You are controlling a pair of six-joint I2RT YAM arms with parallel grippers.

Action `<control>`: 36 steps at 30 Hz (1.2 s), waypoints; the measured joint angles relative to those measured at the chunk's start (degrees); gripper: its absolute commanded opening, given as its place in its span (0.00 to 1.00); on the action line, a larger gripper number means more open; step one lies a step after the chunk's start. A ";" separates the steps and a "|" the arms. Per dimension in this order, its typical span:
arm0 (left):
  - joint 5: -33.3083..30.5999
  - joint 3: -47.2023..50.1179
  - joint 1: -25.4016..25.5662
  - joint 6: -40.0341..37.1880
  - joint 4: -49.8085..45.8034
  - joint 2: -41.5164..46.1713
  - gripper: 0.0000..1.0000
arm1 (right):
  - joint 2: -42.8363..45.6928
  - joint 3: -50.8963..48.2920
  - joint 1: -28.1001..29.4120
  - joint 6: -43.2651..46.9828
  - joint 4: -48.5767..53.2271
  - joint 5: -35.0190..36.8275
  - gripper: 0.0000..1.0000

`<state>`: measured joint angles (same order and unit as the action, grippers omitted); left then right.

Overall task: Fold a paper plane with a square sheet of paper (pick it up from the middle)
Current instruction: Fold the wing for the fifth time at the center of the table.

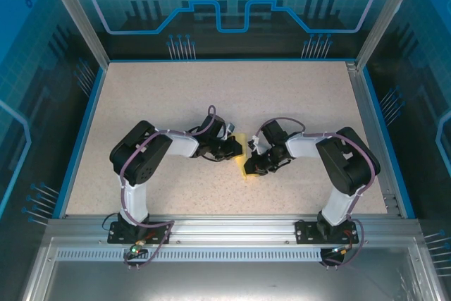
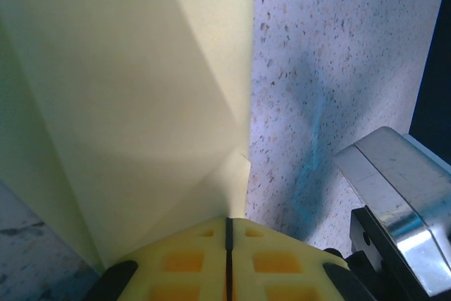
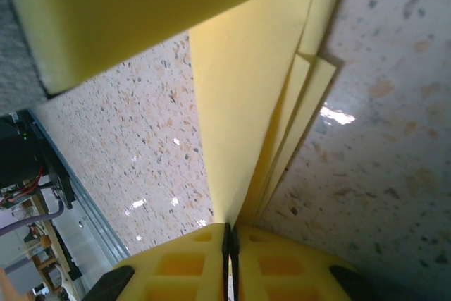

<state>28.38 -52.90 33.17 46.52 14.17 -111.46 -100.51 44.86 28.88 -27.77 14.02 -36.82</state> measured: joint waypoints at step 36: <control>0.00 -0.22 0.00 0.00 -0.39 -0.04 0.09 | 10.62 -3.28 3.06 -11.93 -9.31 5.88 0.04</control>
<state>28.38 -53.12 33.17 46.52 13.78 -111.50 -89.89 41.58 31.94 -39.70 4.71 -30.94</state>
